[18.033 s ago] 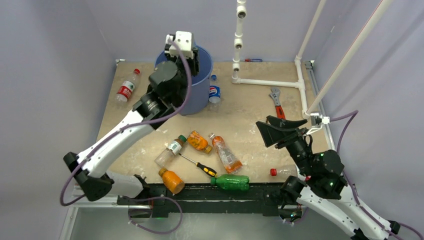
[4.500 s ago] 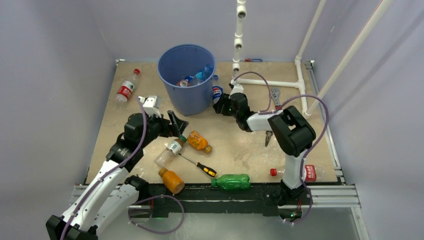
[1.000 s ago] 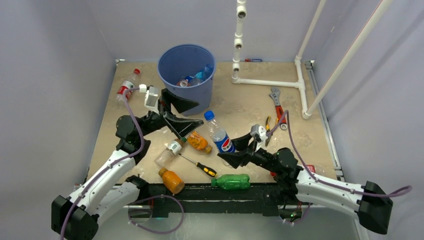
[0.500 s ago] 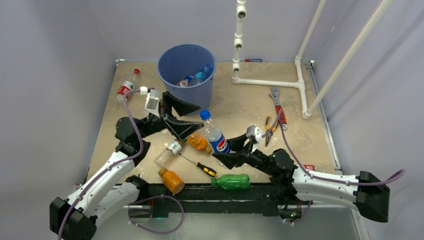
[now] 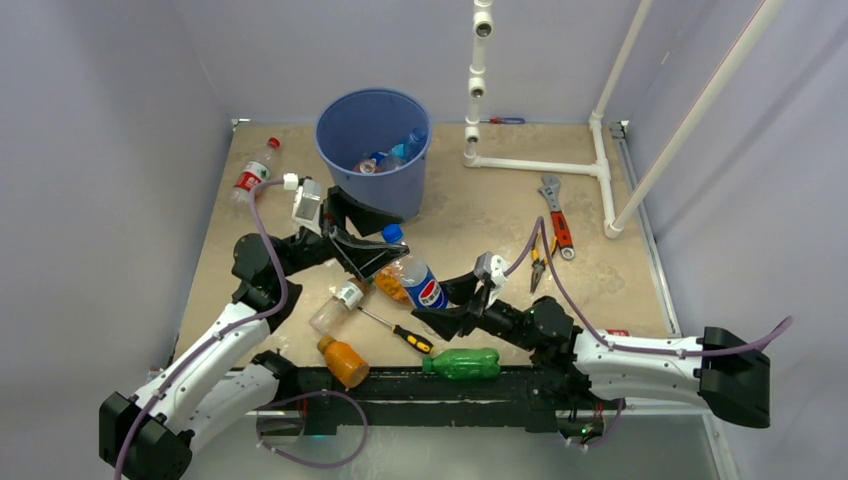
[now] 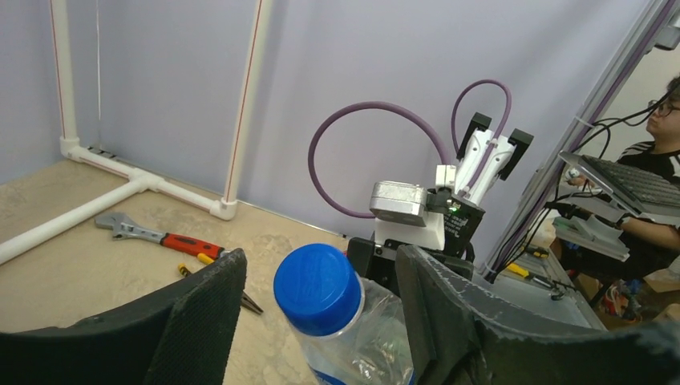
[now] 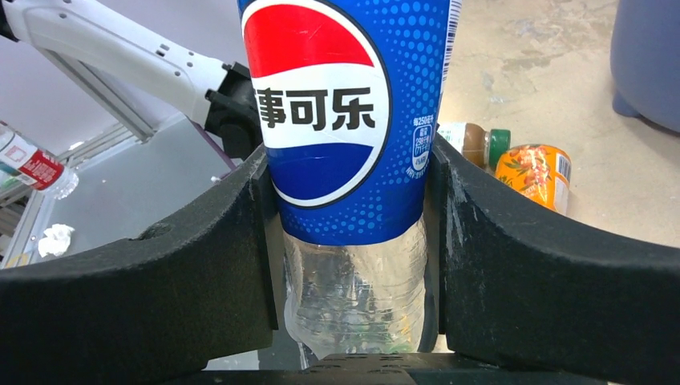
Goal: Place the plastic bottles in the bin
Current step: Pick up the plastic bottle at the center of the board, then place the plastic bottle in the trash bin.
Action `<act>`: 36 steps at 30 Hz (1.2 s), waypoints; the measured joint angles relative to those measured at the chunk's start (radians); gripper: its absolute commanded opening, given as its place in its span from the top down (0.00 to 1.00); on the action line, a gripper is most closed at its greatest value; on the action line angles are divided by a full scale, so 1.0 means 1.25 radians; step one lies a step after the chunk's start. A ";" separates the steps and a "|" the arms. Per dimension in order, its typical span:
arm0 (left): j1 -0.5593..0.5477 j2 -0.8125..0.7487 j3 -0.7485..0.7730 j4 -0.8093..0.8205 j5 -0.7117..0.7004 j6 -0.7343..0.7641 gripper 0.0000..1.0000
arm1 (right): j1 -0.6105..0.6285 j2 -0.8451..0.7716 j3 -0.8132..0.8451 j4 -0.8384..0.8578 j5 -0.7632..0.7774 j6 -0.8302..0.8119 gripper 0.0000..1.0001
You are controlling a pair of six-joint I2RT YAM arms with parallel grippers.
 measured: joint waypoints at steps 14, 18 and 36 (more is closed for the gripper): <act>-0.022 -0.001 0.000 -0.003 0.005 0.000 0.55 | 0.016 0.014 0.004 0.005 0.026 -0.015 0.89; -0.030 -0.001 0.000 -0.009 0.007 -0.012 0.83 | 0.019 0.015 0.007 0.005 0.032 -0.020 0.87; -0.040 -0.044 0.000 -0.068 -0.041 0.047 1.00 | 0.024 -0.054 0.140 -0.291 0.111 0.056 0.01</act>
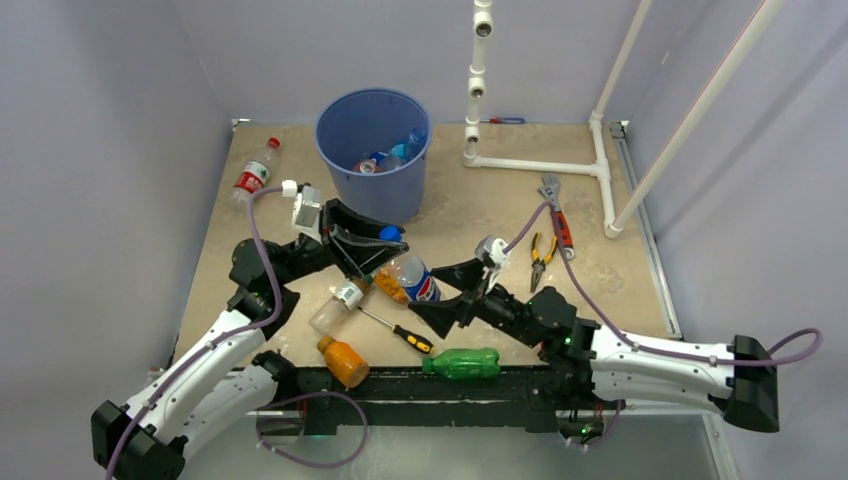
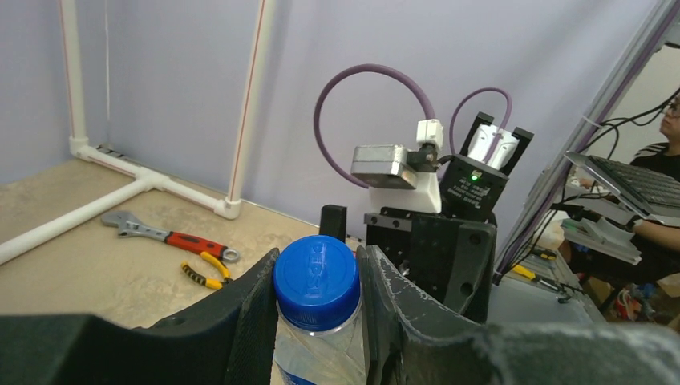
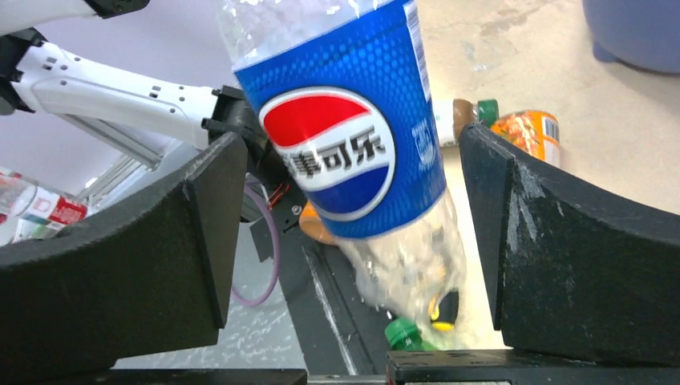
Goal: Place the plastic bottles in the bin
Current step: Place the plastic bottle in the trash bin.
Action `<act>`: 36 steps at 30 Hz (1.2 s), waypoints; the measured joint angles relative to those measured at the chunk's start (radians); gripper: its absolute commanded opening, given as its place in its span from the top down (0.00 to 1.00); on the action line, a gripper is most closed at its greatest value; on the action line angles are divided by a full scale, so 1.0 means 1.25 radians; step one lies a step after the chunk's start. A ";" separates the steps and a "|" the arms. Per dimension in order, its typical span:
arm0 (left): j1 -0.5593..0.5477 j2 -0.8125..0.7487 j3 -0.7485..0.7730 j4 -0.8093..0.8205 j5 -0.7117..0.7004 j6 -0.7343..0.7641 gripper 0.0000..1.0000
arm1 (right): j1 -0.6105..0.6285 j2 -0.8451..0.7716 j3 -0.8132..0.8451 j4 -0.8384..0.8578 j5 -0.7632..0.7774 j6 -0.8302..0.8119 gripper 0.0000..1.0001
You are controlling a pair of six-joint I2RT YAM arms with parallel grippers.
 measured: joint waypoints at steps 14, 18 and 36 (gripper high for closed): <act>0.000 -0.006 0.007 -0.080 -0.098 0.068 1.00 | 0.000 -0.272 -0.085 -0.191 0.096 0.123 0.01; 0.000 -0.012 0.051 -0.152 -0.144 0.113 1.00 | 0.000 -0.259 -0.084 -0.235 0.115 0.121 0.01; 0.000 0.169 0.461 -0.084 -0.604 0.383 1.00 | 0.000 -0.394 -0.083 -0.319 0.222 0.112 0.01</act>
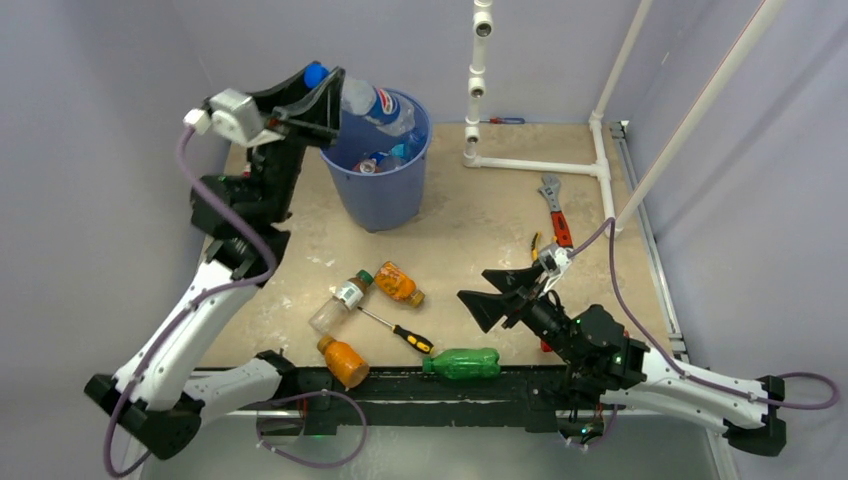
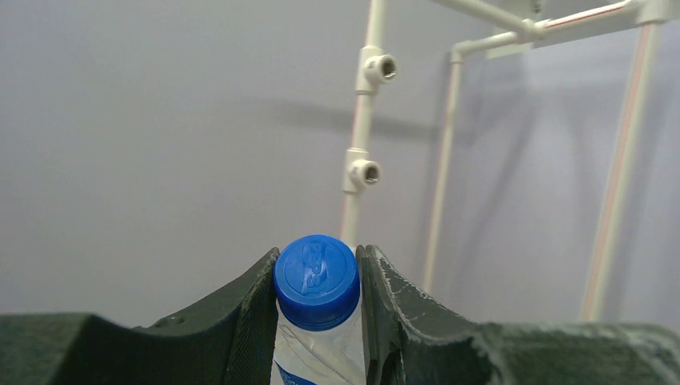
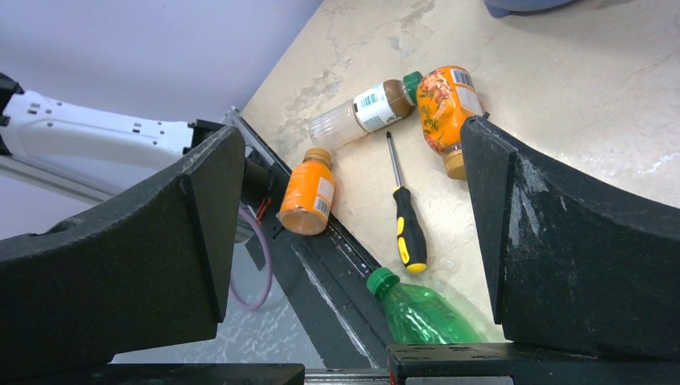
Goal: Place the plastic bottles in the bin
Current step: Place the plastic bottle in the trash bin.
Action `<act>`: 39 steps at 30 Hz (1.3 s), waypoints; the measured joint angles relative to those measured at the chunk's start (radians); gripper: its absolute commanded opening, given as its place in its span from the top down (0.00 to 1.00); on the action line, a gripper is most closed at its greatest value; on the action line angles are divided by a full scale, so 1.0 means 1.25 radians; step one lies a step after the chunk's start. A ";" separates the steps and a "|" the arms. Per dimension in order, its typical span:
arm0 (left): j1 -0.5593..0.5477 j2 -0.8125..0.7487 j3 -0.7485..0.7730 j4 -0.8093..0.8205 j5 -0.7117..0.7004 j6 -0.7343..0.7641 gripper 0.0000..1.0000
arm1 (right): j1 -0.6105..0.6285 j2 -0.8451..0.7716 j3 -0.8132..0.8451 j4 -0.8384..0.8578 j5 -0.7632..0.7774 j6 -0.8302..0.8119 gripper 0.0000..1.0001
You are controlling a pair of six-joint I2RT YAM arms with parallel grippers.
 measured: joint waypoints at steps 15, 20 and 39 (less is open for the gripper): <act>0.005 0.377 0.104 0.005 -0.096 0.257 1.00 | 0.000 -0.036 -0.021 -0.063 0.000 0.047 0.02; 0.018 0.418 0.105 0.004 -0.074 0.260 1.00 | 0.000 -0.033 -0.045 -0.063 -0.002 0.064 0.02; 0.053 0.544 0.060 0.027 0.015 0.196 1.00 | 0.000 0.026 -0.057 -0.044 -0.005 0.091 0.03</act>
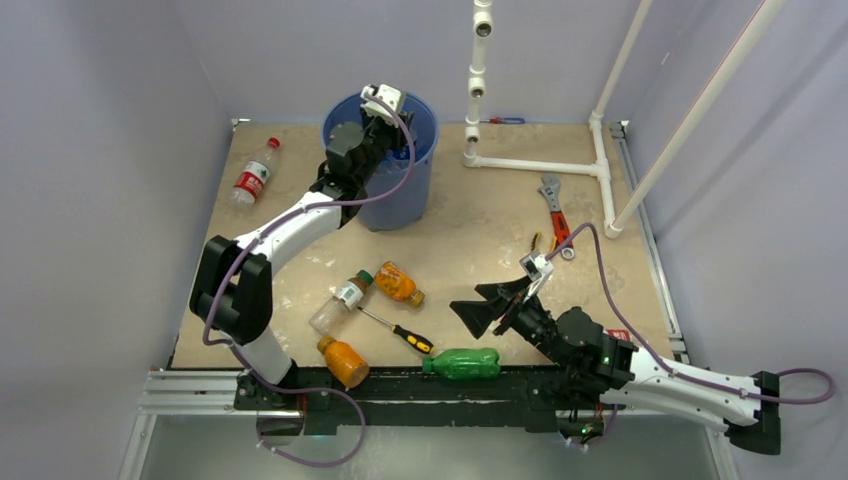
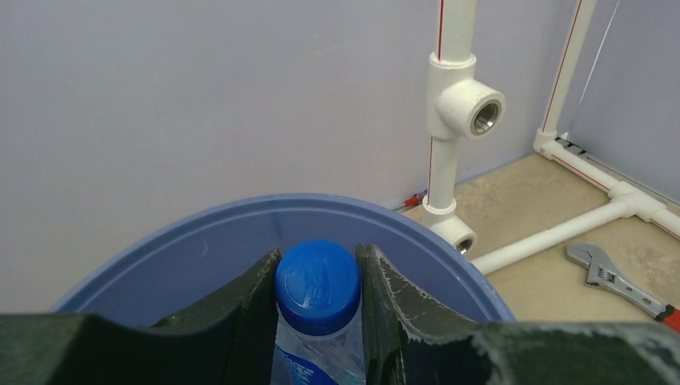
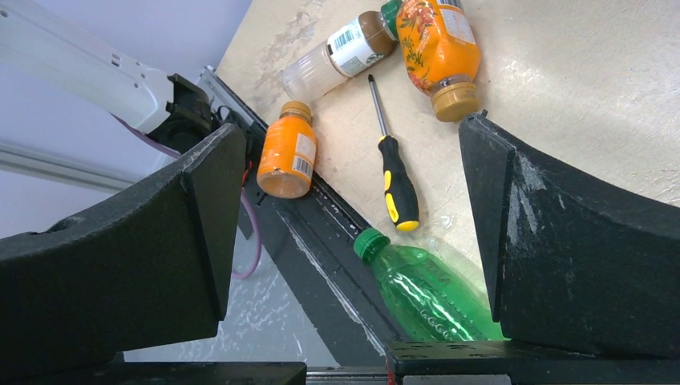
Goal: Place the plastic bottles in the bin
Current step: Place the plastic bottle in the trash bin.
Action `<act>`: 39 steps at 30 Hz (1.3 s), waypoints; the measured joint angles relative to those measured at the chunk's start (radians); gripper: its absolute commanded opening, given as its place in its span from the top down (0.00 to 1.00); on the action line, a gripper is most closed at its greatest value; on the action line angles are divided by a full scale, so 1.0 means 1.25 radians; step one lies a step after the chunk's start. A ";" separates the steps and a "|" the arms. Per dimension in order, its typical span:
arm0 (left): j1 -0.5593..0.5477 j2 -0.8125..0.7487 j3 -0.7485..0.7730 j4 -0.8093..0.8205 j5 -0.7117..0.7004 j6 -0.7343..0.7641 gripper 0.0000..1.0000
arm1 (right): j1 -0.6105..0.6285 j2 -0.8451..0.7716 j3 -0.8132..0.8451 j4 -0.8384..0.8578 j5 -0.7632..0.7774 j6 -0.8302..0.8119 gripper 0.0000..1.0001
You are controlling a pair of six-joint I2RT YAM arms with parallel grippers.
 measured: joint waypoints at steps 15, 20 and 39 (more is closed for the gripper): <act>0.000 0.000 -0.021 -0.045 -0.020 -0.054 0.05 | 0.000 -0.022 0.000 -0.013 0.001 0.000 0.03; 0.000 -0.004 0.002 -0.110 -0.031 -0.081 0.02 | 0.000 -0.031 0.000 -0.020 0.001 0.000 0.03; 0.000 -0.372 0.002 -0.260 -0.229 -0.225 0.01 | 0.000 -0.032 0.065 -0.072 0.025 -0.023 0.02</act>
